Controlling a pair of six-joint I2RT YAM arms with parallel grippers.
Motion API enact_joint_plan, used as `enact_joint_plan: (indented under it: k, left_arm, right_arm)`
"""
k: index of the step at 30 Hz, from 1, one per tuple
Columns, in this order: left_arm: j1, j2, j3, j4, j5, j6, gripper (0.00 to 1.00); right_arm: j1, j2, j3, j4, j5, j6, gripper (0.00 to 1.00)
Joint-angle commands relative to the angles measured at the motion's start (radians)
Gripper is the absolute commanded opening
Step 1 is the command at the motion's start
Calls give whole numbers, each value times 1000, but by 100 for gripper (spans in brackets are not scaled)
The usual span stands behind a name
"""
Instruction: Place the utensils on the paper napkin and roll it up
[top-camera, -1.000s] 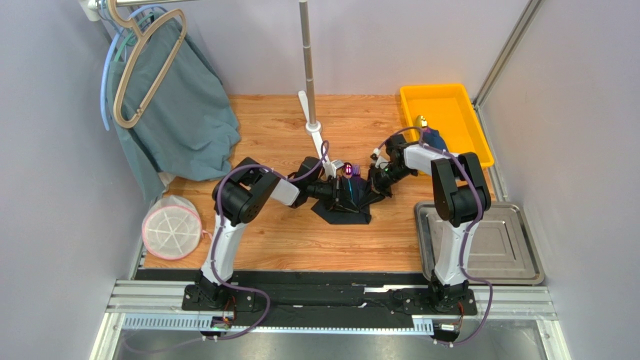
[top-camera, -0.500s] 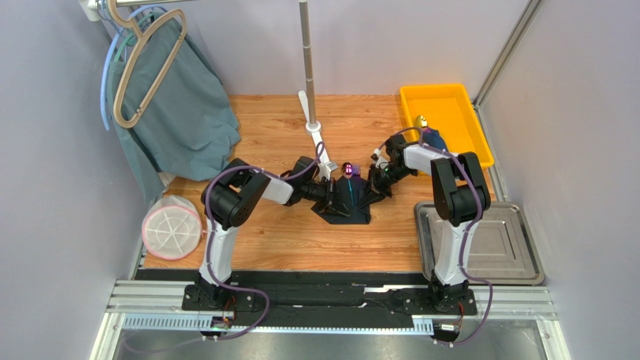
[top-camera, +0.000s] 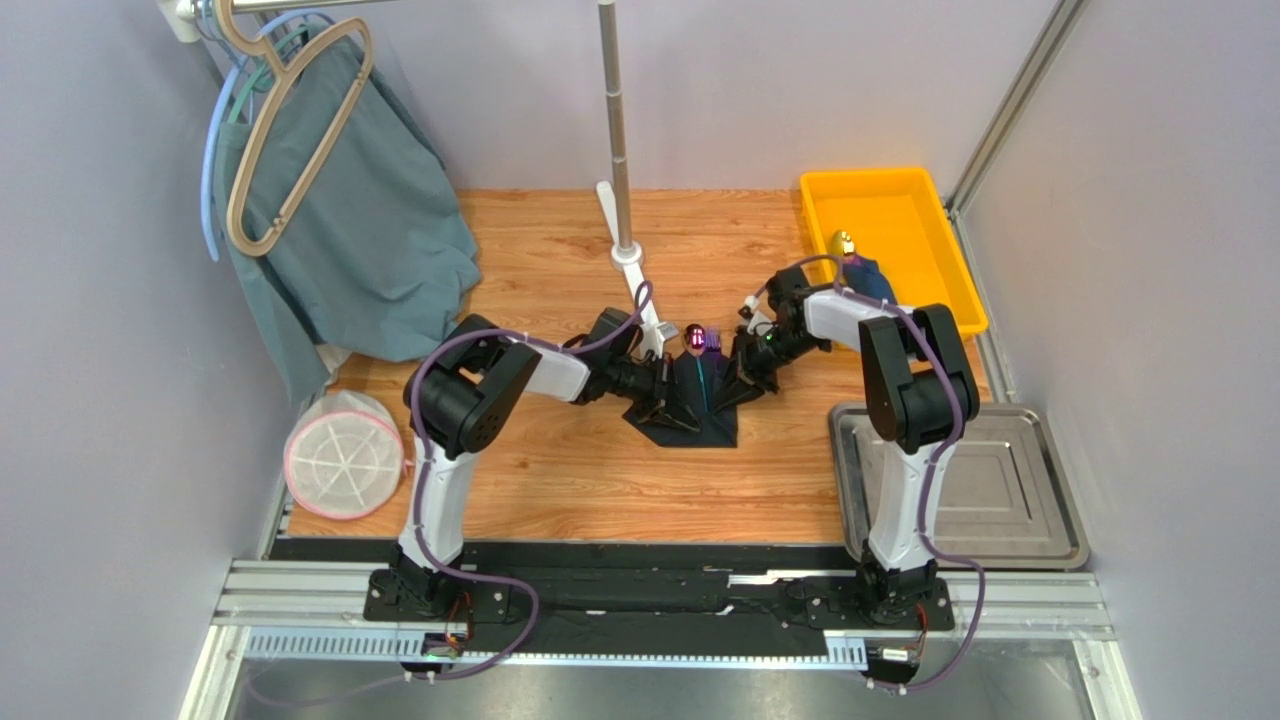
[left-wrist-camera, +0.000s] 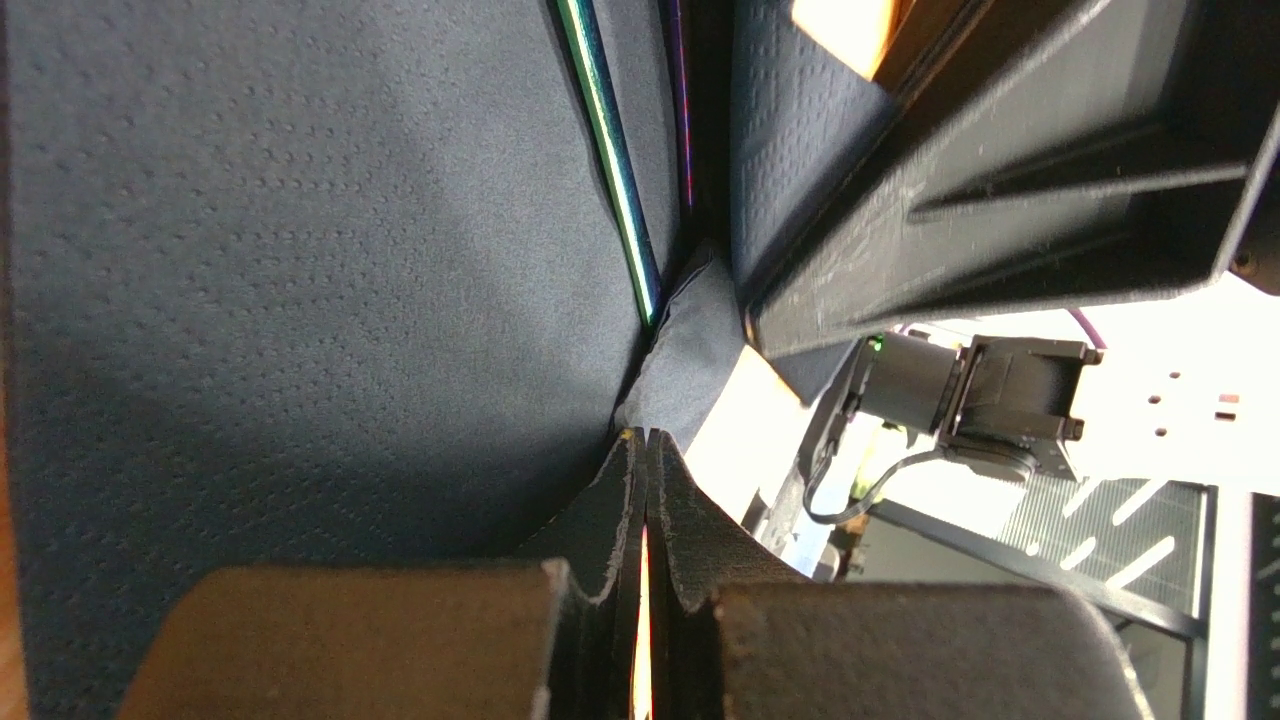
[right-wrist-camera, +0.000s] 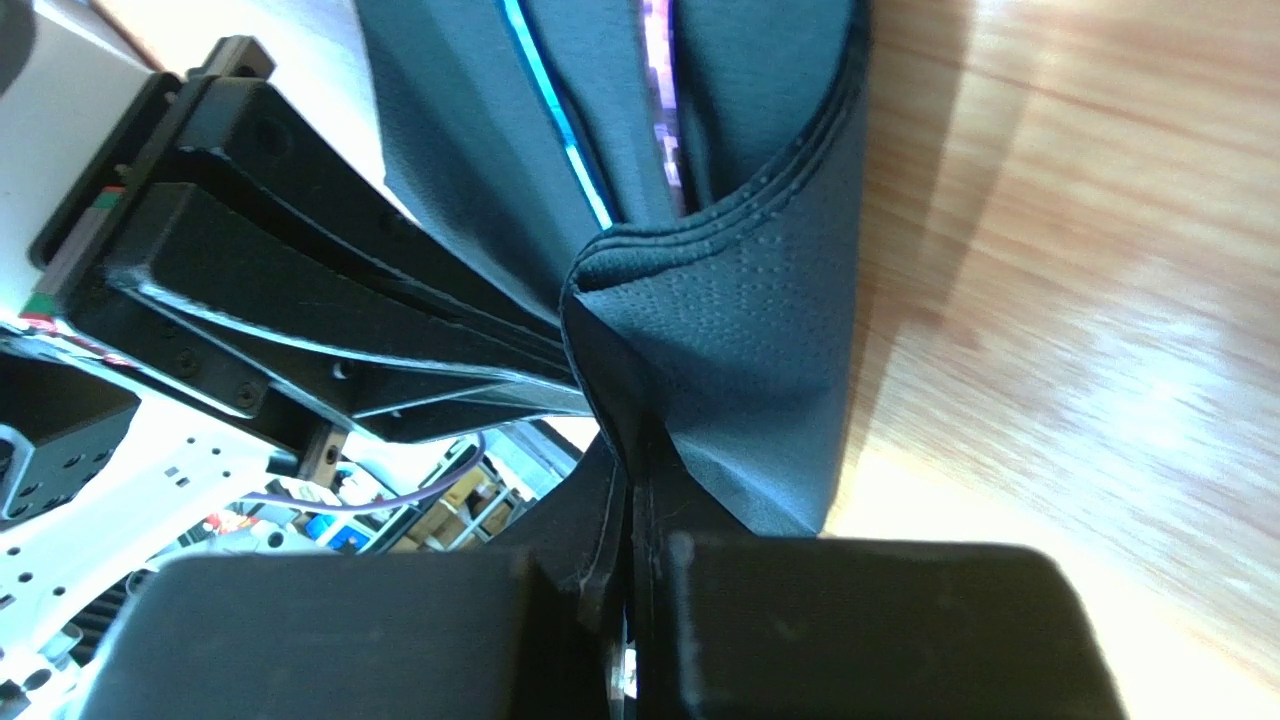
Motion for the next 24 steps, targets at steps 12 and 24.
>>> enact_joint_plan:
  k: [12, 24]
  left_arm:
    - [0, 22, 23, -28, -15, 42, 0]
    - [0, -68, -9, -4, 34, 42, 6]
  right_arm:
    - [62, 33, 35, 92, -46, 89, 0]
    - [63, 73, 21, 122, -2, 88, 0]
